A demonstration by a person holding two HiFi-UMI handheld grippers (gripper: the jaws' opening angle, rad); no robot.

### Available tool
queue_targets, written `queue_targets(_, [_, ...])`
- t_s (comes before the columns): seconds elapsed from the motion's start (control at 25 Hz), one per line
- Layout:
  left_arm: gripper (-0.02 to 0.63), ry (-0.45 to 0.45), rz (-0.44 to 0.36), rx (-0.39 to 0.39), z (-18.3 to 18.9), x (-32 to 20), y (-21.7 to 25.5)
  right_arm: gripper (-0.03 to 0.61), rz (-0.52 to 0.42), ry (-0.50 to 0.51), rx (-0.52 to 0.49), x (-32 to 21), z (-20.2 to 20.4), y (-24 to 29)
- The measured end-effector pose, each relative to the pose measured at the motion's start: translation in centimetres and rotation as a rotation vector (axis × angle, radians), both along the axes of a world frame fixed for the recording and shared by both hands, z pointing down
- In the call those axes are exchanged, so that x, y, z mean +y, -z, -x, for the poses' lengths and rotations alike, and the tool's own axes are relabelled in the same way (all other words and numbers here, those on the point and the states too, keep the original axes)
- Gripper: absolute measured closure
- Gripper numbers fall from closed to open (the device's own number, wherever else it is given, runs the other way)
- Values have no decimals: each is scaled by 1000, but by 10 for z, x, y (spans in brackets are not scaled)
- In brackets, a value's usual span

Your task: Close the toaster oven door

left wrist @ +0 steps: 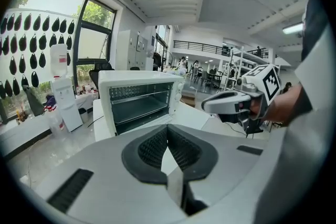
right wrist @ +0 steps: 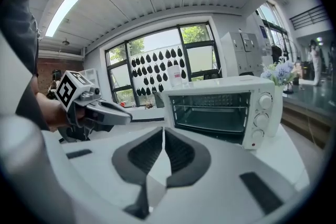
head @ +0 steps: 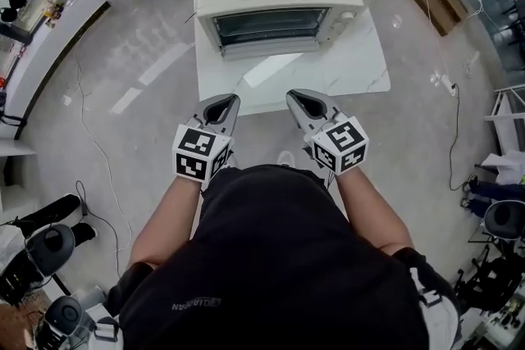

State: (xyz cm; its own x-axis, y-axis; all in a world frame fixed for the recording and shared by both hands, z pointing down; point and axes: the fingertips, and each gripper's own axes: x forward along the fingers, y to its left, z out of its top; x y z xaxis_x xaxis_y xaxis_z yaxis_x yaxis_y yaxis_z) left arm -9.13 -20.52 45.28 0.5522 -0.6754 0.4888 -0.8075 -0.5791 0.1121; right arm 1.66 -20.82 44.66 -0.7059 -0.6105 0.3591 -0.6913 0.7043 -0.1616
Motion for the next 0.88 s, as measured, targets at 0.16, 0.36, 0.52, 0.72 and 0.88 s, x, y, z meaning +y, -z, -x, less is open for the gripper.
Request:
queue_targets(0.16, [611, -29, 9, 3, 7, -3, -3, 574, -9, -32, 12, -2, 6, 2])
queue_targets(0.36, [611, -58, 5, 6, 12, -10, -4, 565, -11, -67, 18, -6, 9, 0])
queue_targets(0.52, [611, -59, 7, 4, 18, -15, -5, 554, -21, -87, 9, -8, 10, 2])
queue_targets(0.72, [611, -66, 11, 11, 21, -15, -5, 537, -6, -117, -27, -10, 9, 3])
queue_targets(0.88, [611, -75, 18, 4, 22, -13, -7, 512, -1, -132, -43, -12, 7, 4])
